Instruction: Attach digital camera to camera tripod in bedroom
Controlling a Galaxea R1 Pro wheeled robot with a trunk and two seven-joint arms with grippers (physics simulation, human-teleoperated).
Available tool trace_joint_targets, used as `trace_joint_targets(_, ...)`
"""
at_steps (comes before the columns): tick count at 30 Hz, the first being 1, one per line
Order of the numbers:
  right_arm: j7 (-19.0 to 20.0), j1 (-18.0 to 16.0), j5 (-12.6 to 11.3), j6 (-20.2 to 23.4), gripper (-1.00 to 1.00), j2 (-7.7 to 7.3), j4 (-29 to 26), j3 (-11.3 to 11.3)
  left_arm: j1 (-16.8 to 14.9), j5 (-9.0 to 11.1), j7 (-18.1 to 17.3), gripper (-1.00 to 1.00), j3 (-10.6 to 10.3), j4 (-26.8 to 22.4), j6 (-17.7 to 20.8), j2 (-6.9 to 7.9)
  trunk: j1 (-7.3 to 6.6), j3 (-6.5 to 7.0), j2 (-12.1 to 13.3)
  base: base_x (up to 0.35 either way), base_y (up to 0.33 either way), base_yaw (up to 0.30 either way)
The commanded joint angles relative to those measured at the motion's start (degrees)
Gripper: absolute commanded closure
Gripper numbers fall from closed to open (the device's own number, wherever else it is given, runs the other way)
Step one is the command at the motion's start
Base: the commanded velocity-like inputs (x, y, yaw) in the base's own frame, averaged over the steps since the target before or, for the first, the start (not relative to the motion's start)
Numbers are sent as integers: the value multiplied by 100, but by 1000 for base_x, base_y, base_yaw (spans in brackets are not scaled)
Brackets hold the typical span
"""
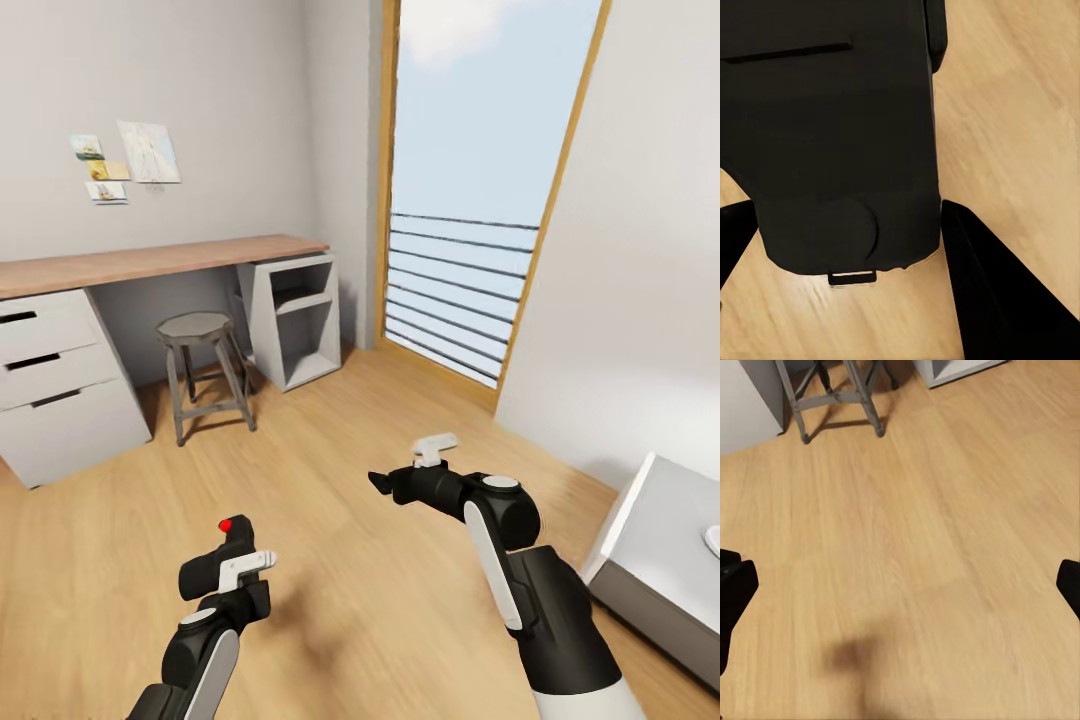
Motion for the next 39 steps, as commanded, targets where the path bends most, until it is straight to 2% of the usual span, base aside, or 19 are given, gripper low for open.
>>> trace_joint_targets(1,-13,-2,-34,29,-100,0,-6,-4,-5,39,44,100,-7,-6,20,0,1,-5,-2,231,-157,294)
trace_joint_targets(39,-13,0,-34,22,-100,0,-6,-4,15,28,50,100,-6,-13,20,8,1,-5,-2,282,-182,294)
